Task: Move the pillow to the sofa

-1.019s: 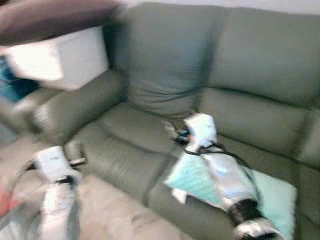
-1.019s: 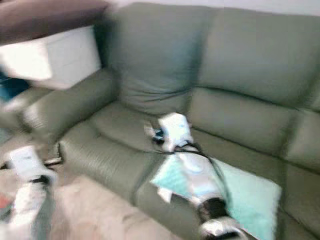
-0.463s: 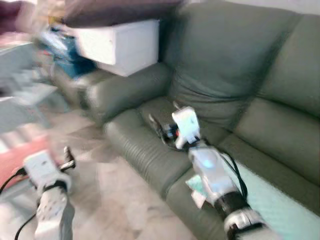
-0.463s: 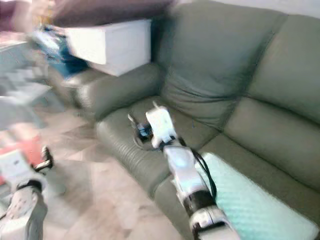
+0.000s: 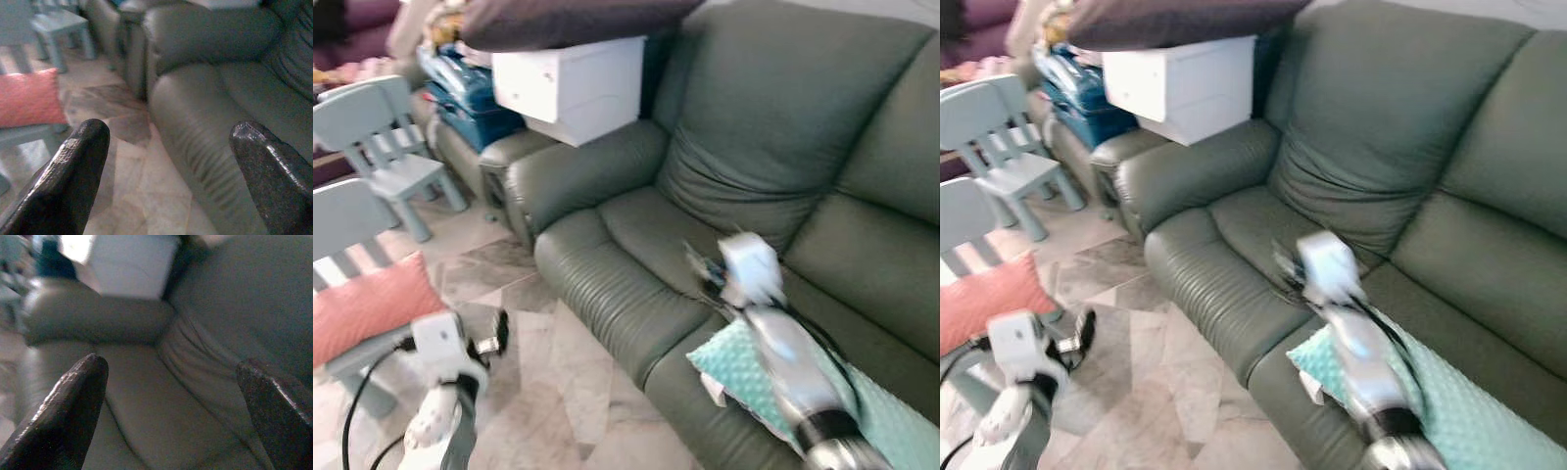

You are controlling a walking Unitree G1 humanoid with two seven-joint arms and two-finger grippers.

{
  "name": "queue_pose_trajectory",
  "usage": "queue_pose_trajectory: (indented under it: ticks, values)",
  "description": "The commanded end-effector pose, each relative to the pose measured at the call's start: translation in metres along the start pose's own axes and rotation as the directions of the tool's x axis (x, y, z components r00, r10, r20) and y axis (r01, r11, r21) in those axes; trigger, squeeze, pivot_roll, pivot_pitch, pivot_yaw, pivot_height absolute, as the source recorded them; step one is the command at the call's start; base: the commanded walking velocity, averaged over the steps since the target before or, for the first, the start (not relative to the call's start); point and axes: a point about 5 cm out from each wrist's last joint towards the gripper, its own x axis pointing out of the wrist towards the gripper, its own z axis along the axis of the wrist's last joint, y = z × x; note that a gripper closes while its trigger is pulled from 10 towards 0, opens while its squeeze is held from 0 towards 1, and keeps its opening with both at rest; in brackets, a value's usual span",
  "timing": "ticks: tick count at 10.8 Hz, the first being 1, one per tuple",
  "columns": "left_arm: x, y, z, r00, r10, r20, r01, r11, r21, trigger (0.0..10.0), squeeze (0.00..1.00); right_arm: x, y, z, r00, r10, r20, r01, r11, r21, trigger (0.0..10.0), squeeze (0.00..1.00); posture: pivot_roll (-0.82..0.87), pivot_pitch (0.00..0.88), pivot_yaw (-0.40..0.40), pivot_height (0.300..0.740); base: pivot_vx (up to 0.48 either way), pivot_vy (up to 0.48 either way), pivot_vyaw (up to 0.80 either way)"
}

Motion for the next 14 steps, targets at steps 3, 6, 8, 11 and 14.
queue_pose_trajectory:
  ticks: [3, 6, 8, 11, 14]
  values:
    - [-0.013, 0.010, -0.004, 0.999, -0.028, -0.033, 0.030, 0.999, 0.040, 10.0, 0.00, -0.035, -0.003, -0.007, 0.999, -0.015, -0.035, 0.017, 0.998, 0.060, 10.0, 0.00, -0.19, 0.000, 0.091, 0.740, 0.000, 0.000, 0.00]
    - [-0.018, 0.008, -0.005, 1.000, -0.023, -0.017, 0.023, 0.999, 0.040, 10.0, 0.00, -0.038, 0.006, -0.001, 1.000, 0.015, -0.019, -0.013, 0.997, 0.074, 10.0, 0.00, -0.17, 0.000, 0.087, 0.740, 0.000, 0.000, 0.00]
    - [-0.018, 0.010, -0.001, 0.999, 0.038, 0.019, -0.039, 0.998, 0.040, 10.0, 0.00, -0.028, 0.009, 0.006, 0.999, 0.054, 0.001, -0.054, 0.998, 0.031, 10.0, 0.00, -0.17, 0.000, 0.071, 0.740, 0.000, 0.000, 0.40]
    - [-0.018, 0.011, -0.003, 0.998, 0.061, 0.018, -0.061, 0.998, 0.002, 10.0, 0.00, -0.025, 0.009, 0.008, 0.997, 0.080, 0.006, -0.080, 0.997, 0.013, 10.0, 0.00, -0.17, 0.000, 0.065, 0.740, 0.000, 0.000, 0.80]
    - [-0.017, 0.012, -0.003, 0.996, 0.084, 0.014, -0.085, 0.996, 0.007, 10.0, 0.00, -0.022, 0.012, 0.014, 0.995, 0.094, 0.023, -0.094, 0.996, 0.009, 10.0, 0.00, -0.18, 0.000, 0.063, 0.740, 0.000, 0.000, 0.80]
